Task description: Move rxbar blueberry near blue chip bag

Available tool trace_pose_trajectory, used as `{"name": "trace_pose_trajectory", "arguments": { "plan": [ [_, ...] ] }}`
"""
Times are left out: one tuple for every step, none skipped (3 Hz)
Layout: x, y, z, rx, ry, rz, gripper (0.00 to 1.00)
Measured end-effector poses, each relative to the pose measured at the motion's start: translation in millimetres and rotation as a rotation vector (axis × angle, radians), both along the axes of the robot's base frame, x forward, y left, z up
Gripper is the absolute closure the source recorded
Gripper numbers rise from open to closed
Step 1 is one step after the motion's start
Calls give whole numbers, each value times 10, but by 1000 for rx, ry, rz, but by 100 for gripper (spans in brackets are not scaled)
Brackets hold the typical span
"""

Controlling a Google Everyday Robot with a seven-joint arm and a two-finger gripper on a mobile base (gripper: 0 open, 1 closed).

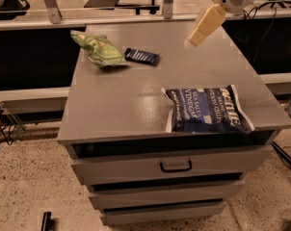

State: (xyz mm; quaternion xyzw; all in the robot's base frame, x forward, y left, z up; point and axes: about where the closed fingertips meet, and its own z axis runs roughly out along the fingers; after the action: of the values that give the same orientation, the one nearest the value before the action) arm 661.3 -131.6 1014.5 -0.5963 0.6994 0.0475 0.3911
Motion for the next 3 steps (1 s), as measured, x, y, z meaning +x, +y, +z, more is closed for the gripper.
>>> {"name": "trace_pose_trajectory", "arguments": {
  "plan": [
    [90,-9,-149,23,18,-15,0],
    [284,9,-408,70,33,-59,0],
    [508,92,-585,140,35,-110,0]
  ]
}}
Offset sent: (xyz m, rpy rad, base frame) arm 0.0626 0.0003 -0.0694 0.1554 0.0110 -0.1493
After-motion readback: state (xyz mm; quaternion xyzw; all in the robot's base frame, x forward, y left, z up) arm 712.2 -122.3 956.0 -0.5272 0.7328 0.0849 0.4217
